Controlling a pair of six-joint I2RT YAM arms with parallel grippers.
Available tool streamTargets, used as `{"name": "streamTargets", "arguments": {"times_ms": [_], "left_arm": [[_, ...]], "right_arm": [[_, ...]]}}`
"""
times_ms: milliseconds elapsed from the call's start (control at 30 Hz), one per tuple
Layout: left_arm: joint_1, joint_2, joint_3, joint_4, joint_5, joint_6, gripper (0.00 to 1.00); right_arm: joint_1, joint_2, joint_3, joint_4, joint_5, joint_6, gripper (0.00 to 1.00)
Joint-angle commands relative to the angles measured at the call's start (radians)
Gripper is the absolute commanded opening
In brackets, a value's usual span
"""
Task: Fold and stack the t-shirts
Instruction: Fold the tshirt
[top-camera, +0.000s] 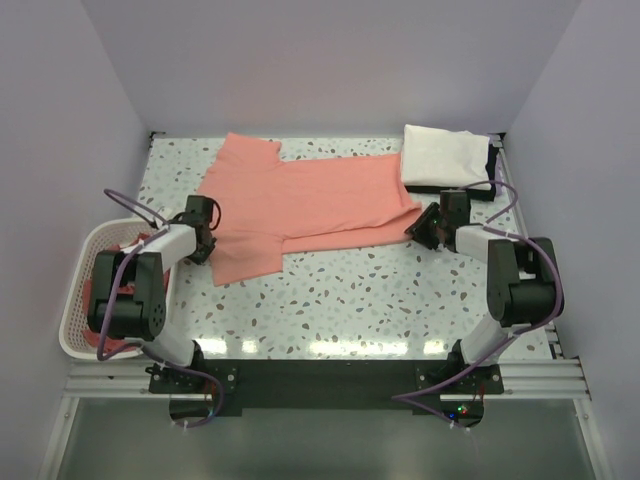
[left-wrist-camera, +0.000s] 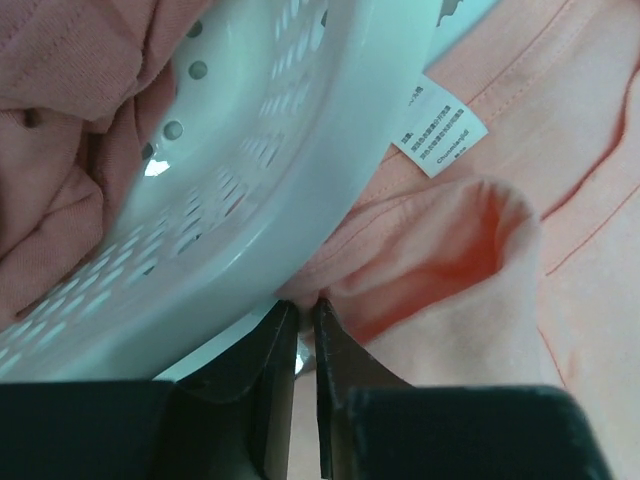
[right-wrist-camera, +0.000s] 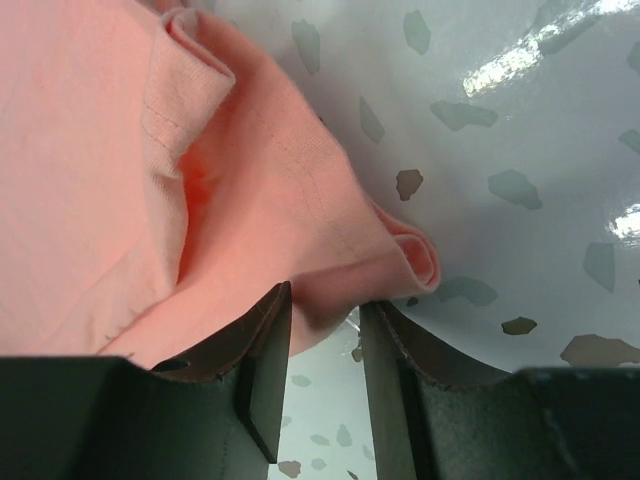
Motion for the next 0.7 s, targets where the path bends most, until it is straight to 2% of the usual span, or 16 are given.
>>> {"name": "streamTargets", "arguments": {"times_ms": [0, 67, 100, 233, 467, 667], "left_arm": [[0.013, 0.027, 0.019, 0.024, -0.046, -0.015, 0.15], [0.013, 0.032, 0.03, 0.024, -0.03, -0.005, 0.06], [0.013, 0.03, 0.033, 0.022, -0.027, 0.0, 0.0], [0.011, 0.006, 0.039, 0.006, -0.003, 0.022, 0.0], [-0.016, -0.1, 0.013, -0.05, 0.01, 0.038, 0.0], [-0.018, -0.235, -0.096, -0.057, 0.033, 0.043, 0.0]], "right_arm": [[0.005, 0.022, 0.0, 0.029, 0.049, 0.011, 0.35], [0.005, 0.019, 0.003, 0.023, 0.049, 0.011, 0.29], [0.005, 0.015, 0.001, 0.021, 0.05, 0.009, 0.17], [0.005, -0.025, 0.006, -0.051, 0.07, -0.001, 0.02], [0.003, -0.148, -0.046, -0.152, 0.098, -0.031, 0.0], [-0.006, -0.237, -0.109, -0.22, 0.104, -0.043, 0.0]]}}
